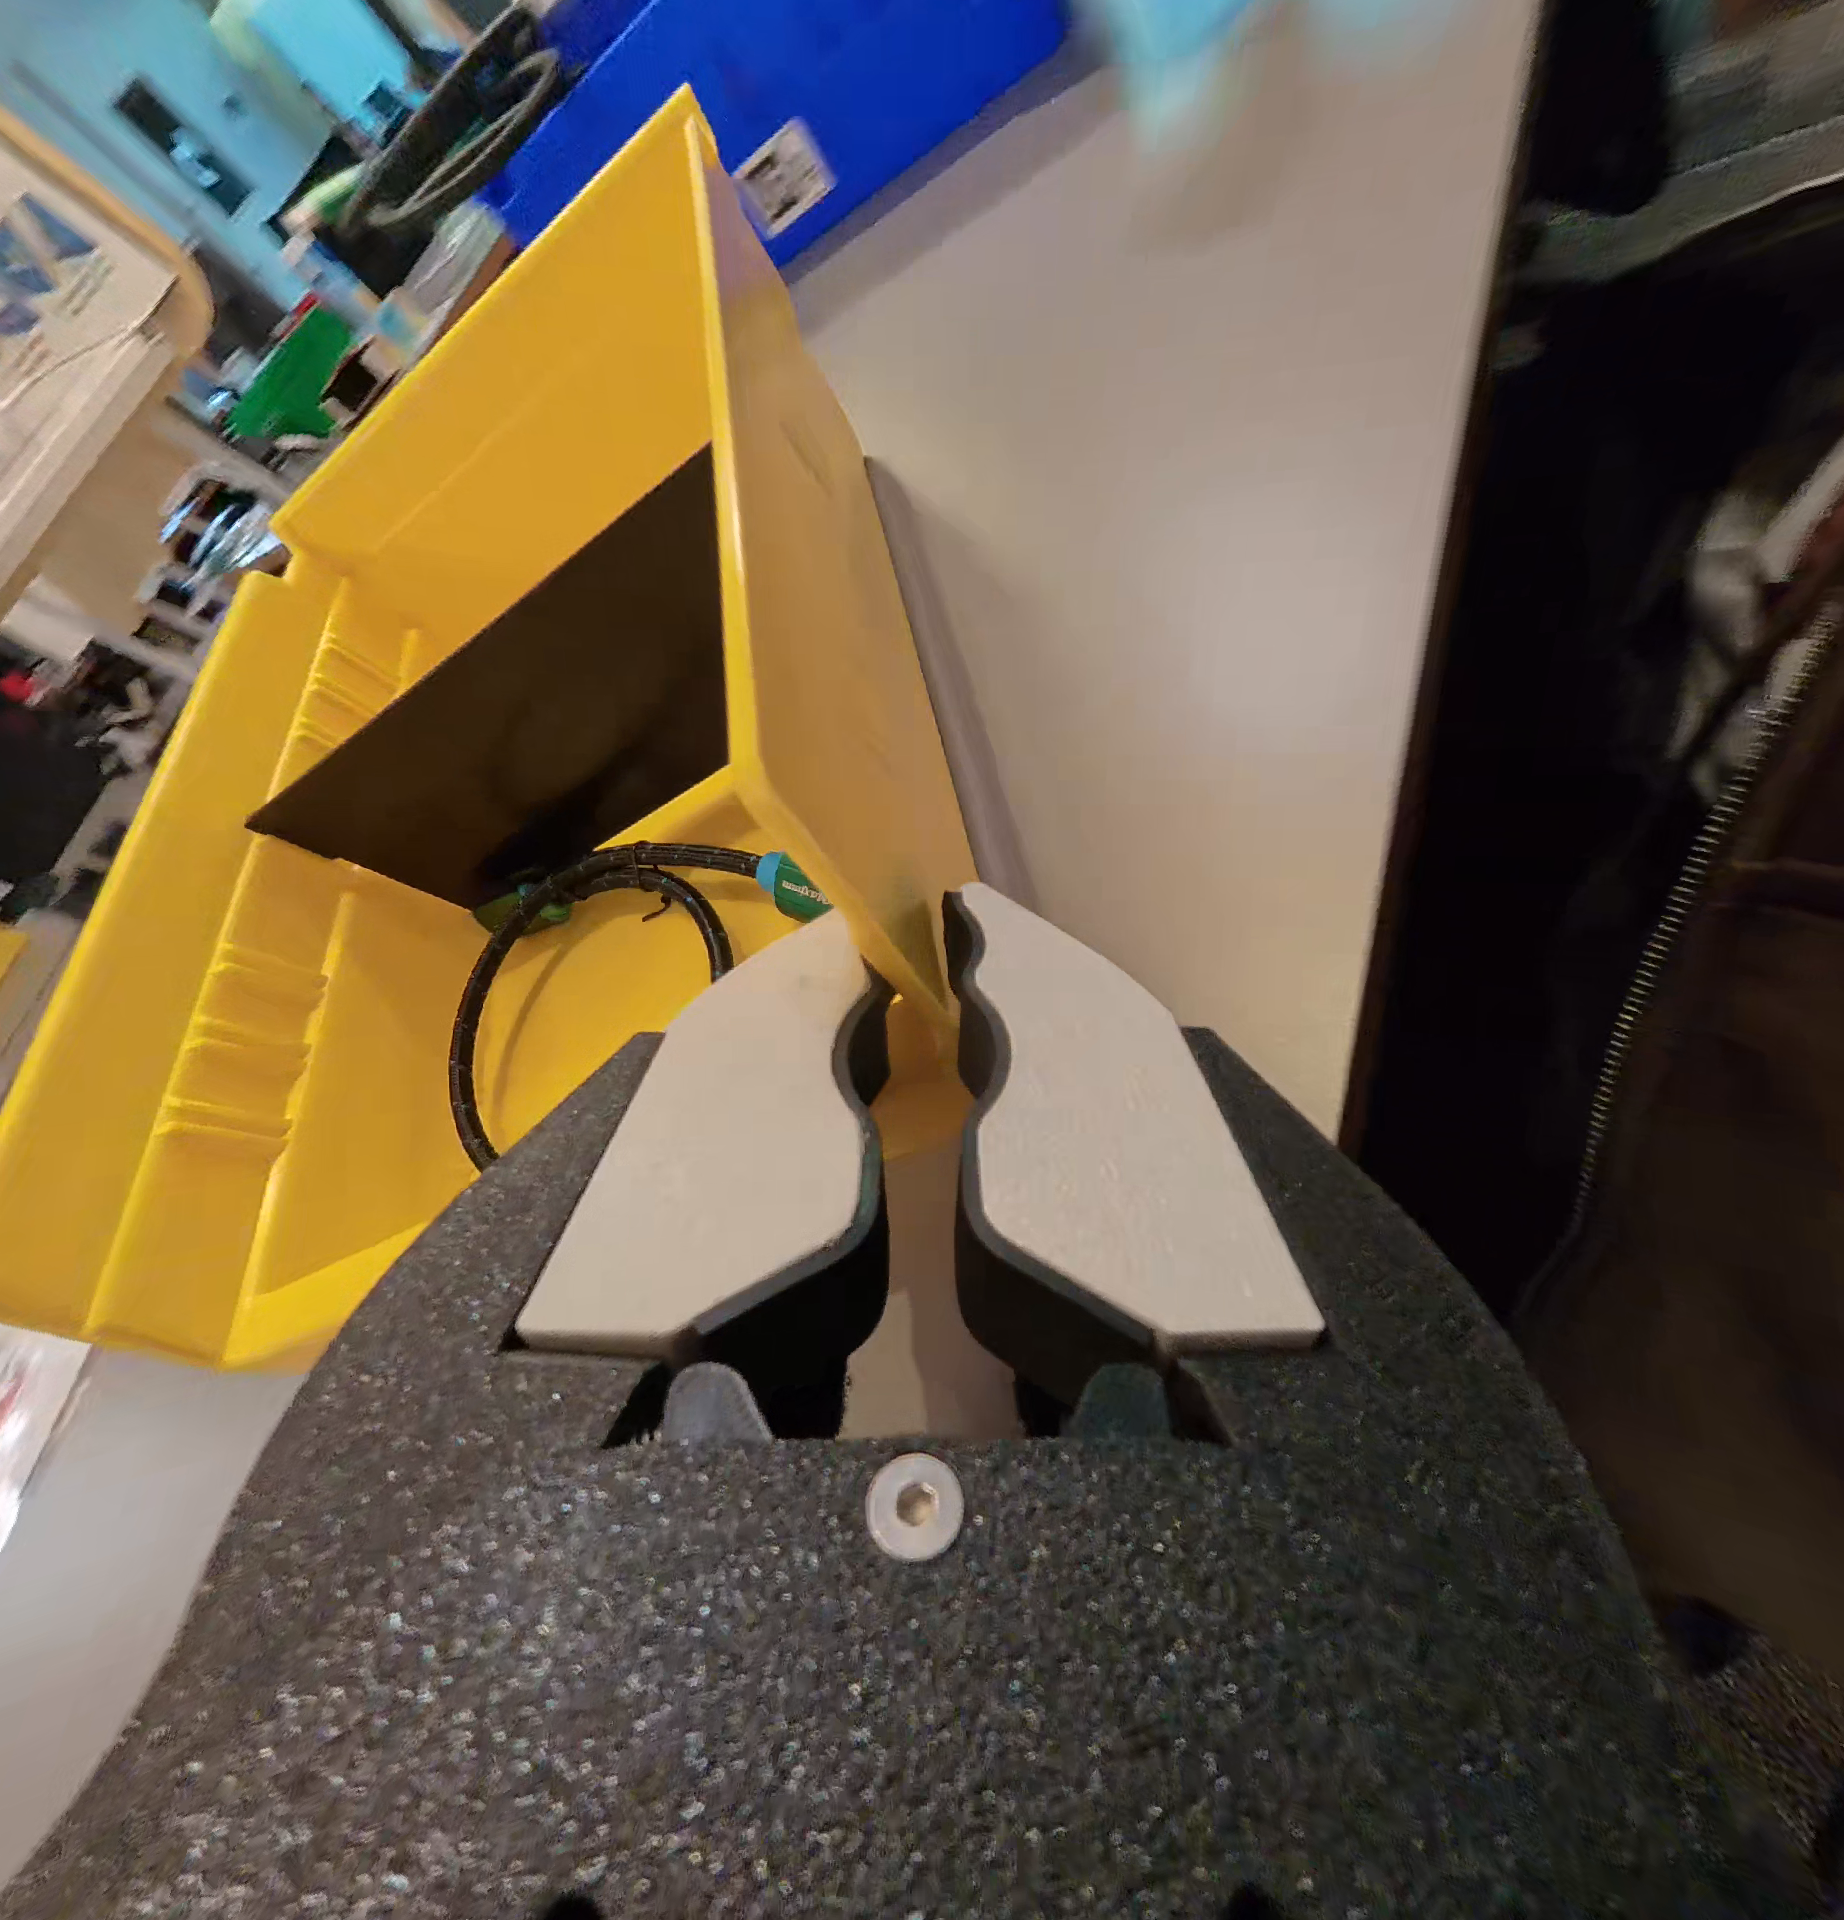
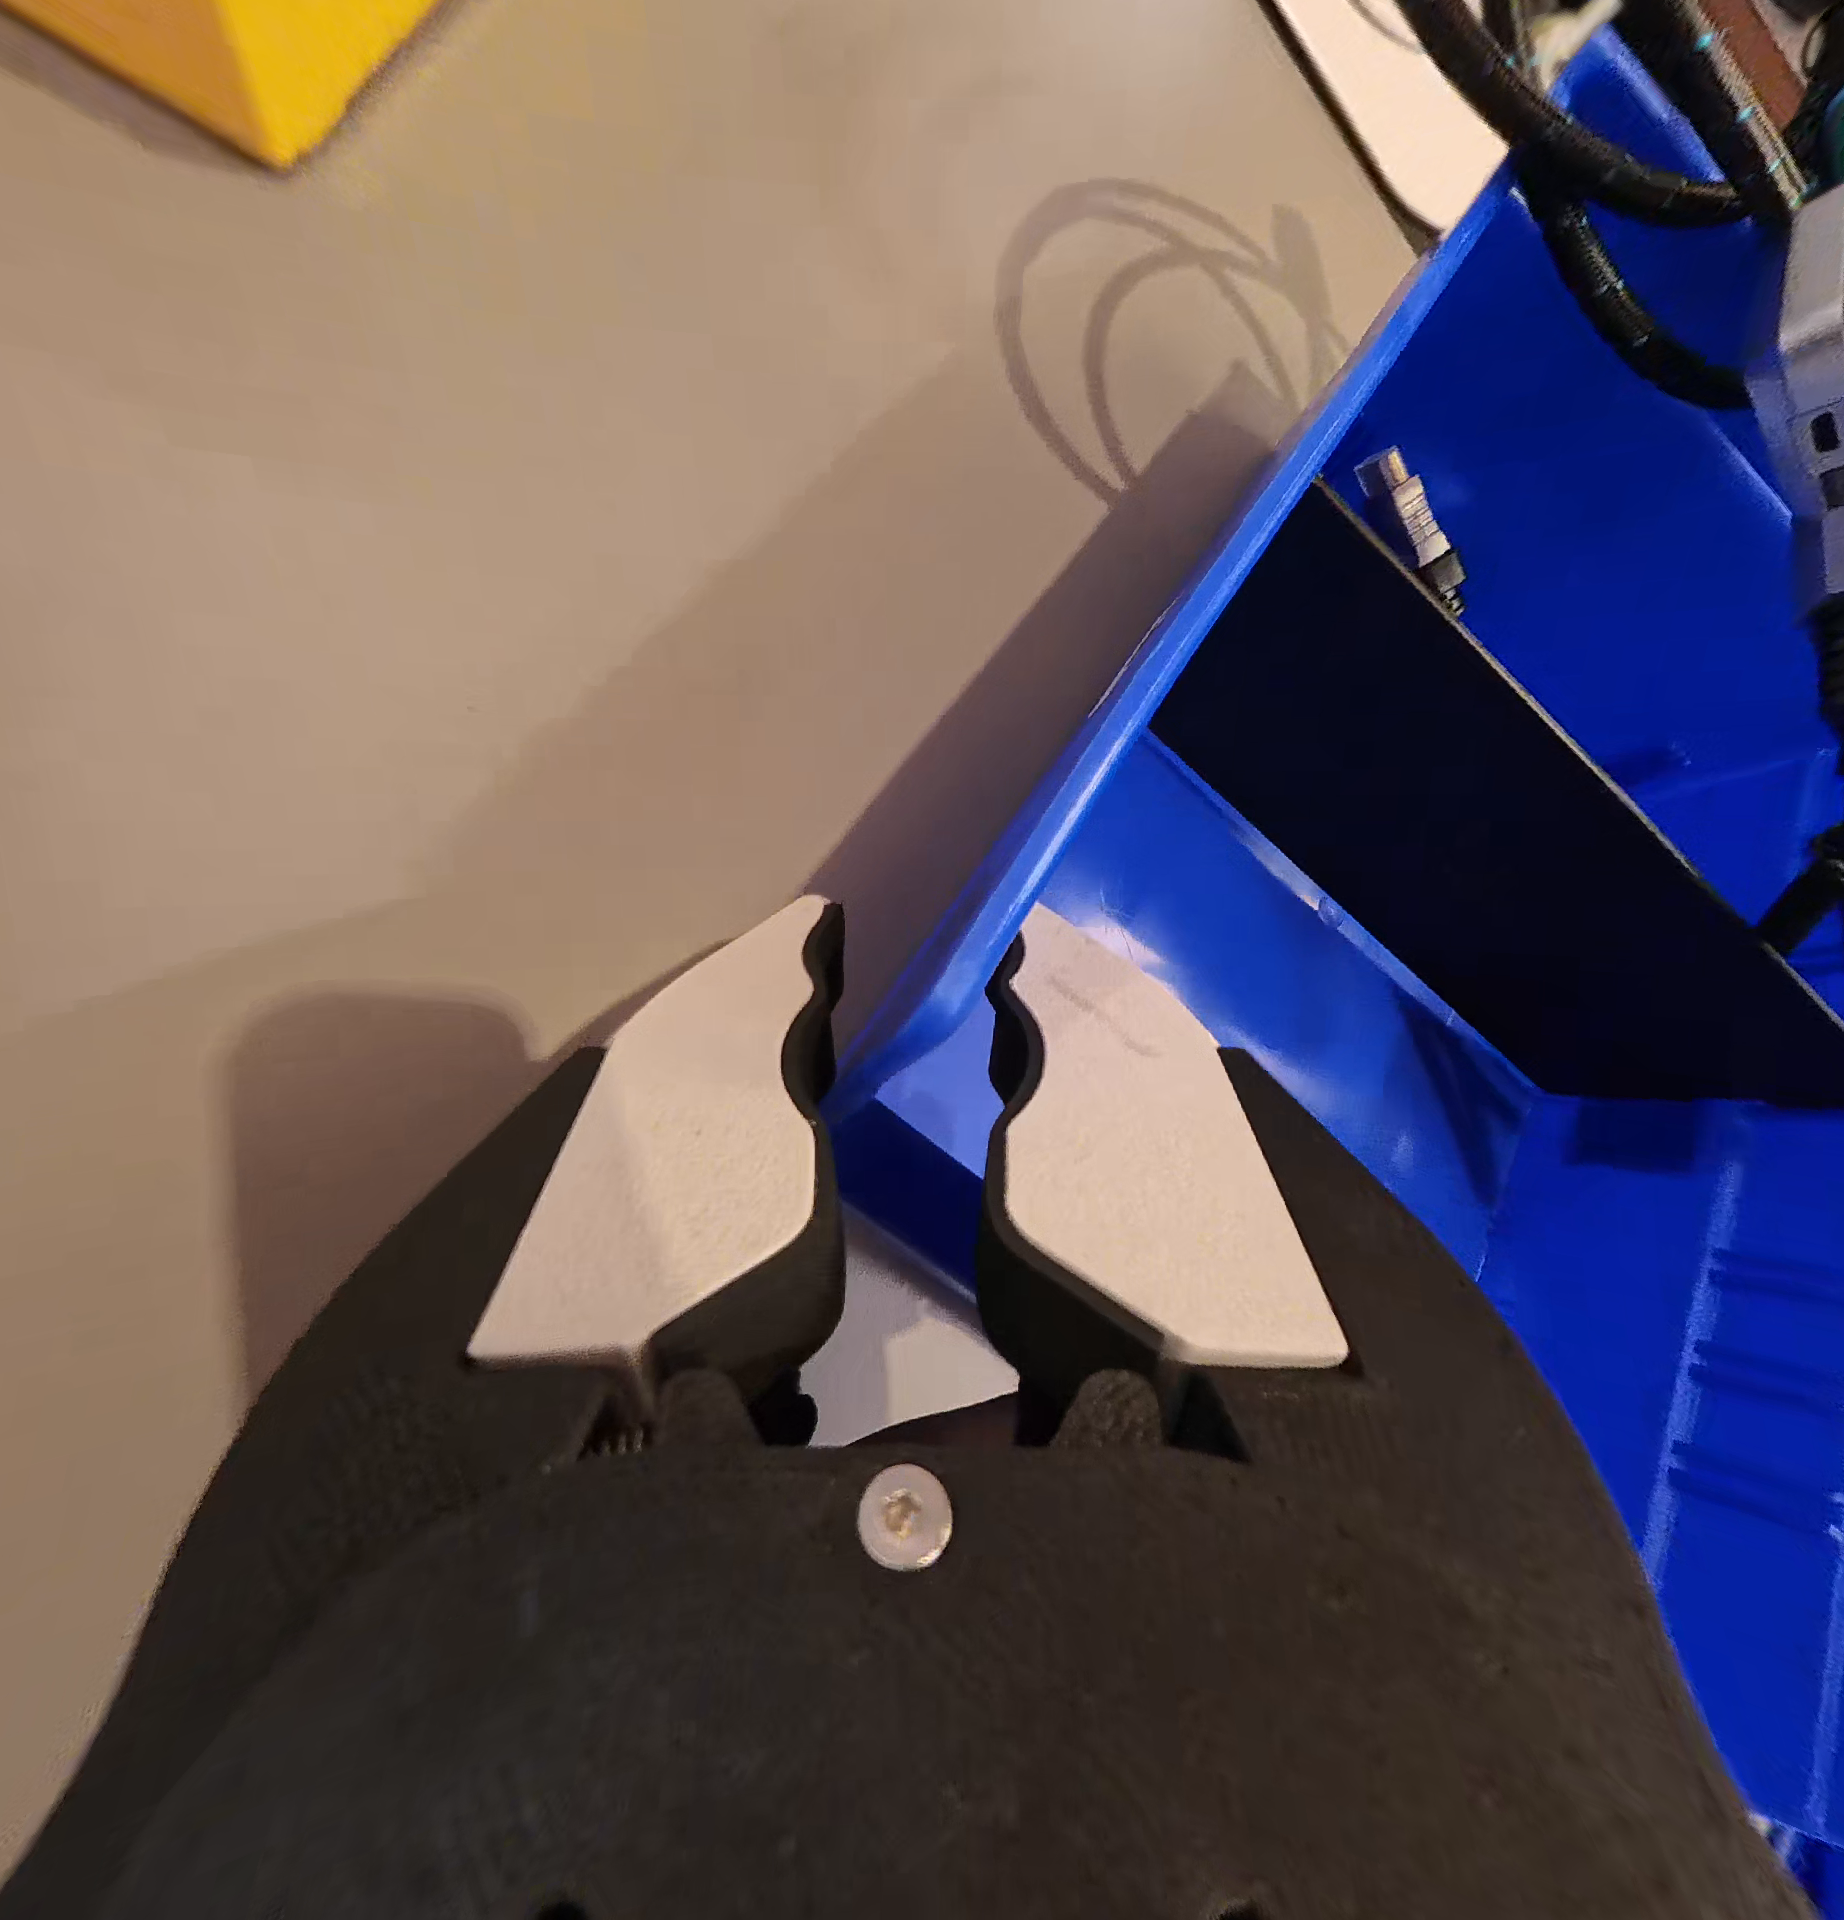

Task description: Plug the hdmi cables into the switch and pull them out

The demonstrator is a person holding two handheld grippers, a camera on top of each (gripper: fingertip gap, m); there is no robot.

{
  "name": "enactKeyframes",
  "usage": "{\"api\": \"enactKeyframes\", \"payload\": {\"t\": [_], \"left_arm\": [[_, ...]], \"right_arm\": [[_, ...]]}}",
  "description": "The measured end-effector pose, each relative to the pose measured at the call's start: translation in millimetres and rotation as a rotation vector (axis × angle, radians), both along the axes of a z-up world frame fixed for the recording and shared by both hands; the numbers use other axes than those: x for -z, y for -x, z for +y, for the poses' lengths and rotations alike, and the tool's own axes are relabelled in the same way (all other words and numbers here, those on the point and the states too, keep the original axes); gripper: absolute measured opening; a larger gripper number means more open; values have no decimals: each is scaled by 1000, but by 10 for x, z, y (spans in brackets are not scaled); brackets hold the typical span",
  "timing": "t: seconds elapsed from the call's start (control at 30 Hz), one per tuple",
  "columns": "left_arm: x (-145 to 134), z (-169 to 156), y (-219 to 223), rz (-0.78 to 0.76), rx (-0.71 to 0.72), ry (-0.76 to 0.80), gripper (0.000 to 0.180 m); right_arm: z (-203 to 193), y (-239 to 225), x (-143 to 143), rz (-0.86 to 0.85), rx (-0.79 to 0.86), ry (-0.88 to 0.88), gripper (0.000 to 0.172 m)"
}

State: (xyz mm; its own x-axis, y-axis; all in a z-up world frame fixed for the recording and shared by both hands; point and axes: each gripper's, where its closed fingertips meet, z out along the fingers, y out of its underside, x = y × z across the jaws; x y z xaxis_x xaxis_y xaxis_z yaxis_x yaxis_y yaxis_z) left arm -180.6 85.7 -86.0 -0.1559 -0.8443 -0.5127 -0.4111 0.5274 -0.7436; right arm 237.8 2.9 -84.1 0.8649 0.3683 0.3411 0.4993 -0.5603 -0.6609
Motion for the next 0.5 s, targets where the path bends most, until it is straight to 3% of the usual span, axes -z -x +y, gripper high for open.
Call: {"api": "enactKeyframes", "payload": {"t": [0.27, 0.5], "left_arm": [[-1, -353, 145, 30, 279, 97, 5], [-3, -498, 58, 51, 394, 170, 4]], "right_arm": [[244, 176, -3, 11, -254, 5, 26], [553, 391, -6, 18, -457, -3, 27]]}}
